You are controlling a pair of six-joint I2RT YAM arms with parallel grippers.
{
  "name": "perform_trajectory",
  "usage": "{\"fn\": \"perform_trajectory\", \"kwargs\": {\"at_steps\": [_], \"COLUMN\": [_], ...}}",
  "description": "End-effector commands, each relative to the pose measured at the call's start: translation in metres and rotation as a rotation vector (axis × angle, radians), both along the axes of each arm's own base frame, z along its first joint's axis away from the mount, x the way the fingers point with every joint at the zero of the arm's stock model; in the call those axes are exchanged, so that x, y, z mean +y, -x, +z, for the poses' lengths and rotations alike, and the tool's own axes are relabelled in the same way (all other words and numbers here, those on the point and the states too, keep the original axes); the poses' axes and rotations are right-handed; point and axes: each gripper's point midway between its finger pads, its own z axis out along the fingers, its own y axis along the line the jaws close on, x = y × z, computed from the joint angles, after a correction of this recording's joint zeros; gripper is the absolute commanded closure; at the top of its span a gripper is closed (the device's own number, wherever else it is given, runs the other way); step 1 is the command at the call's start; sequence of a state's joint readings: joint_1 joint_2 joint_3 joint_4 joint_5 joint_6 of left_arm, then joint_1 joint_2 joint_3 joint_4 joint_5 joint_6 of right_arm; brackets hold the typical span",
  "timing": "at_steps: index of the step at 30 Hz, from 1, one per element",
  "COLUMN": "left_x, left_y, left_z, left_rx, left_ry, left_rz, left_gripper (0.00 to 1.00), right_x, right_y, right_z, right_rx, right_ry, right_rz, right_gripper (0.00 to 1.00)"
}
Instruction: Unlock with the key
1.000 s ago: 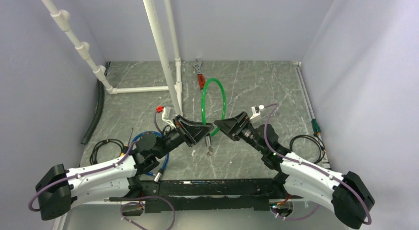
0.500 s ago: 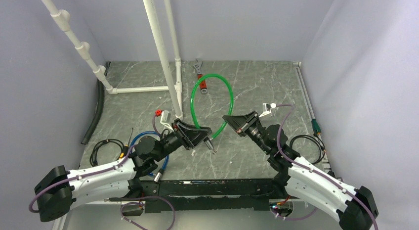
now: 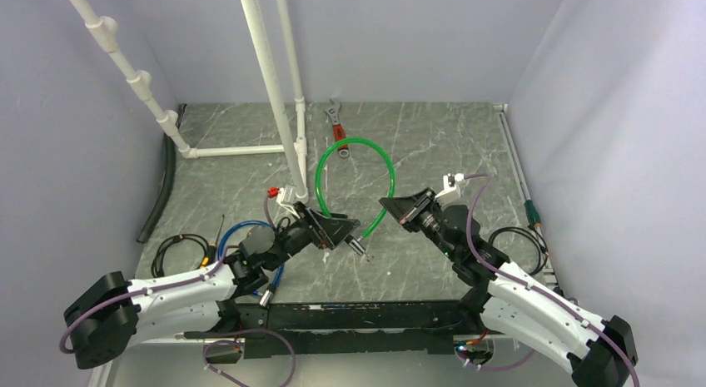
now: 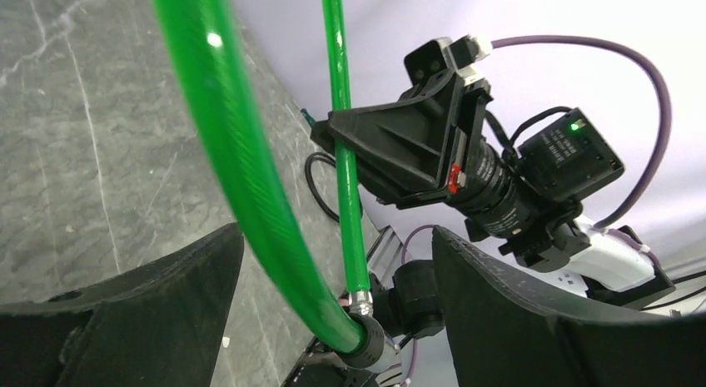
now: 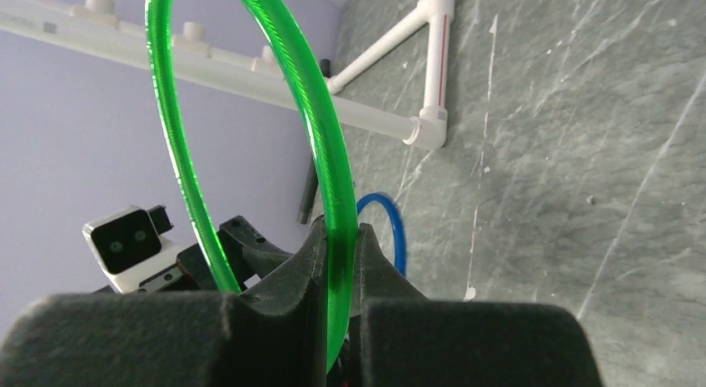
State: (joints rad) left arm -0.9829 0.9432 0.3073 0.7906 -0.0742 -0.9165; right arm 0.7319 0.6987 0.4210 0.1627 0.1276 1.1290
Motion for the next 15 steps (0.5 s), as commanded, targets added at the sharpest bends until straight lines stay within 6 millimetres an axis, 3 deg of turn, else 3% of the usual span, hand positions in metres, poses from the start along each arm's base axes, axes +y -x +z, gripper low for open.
{"fn": "perform_trajectory", "kwargs": {"at_steps": [1, 8, 15], "left_x": [-0.005, -0.014, -0.018], "left_y": [0.004, 0.008, 0.007], "left_z": [0.001, -0.006, -0.009], "left_rx": [0.003, 0.020, 0.036], "left_ry": [0.039, 0.021, 0.008], "left_rz": [-0.039, -0.086, -0.093], "left_gripper": [0.16, 0.26, 0.59], "right_x": [-0.004, -0.004, -0.003], "right_y": [-0.010, -0.016, -0.017], "right_z": [0.053, 0.052, 0.046], "right_rx": [-0.081, -0.074, -0.068], "right_ry": [-0.080, -0.057, -0.058], "right_rz": [-0.058, -0.077, -0.077], "right_gripper": [1.00, 1.00, 1.00]}}
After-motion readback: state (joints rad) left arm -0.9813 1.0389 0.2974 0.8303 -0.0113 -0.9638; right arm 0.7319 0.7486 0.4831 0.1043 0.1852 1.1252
